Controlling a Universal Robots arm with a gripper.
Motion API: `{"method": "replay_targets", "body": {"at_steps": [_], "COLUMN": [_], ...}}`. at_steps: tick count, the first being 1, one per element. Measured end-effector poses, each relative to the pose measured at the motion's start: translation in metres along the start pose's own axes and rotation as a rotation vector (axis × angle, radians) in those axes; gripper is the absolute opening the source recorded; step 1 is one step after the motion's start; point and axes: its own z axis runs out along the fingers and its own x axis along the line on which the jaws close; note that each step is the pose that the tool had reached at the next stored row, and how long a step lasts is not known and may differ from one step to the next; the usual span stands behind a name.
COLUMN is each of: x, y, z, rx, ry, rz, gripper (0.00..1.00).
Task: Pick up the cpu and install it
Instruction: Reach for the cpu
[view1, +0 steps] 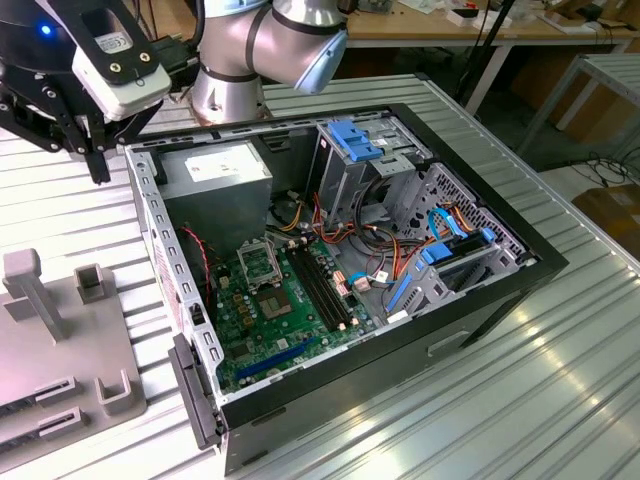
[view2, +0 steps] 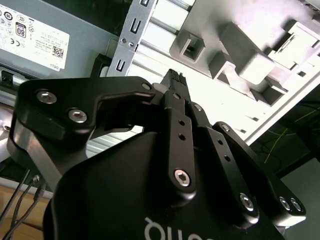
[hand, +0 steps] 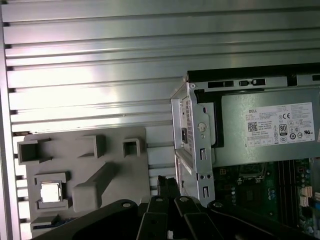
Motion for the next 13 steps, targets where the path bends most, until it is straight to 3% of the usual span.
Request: {"method": "replay_targets", "body": {"at_steps": [13], "x": [0.0136], "y": [-0.0010], "z": [0.0000], "rx": [0.0000], "ry": [0.0000], "rz": [0.000], "gripper": [0.11]}}
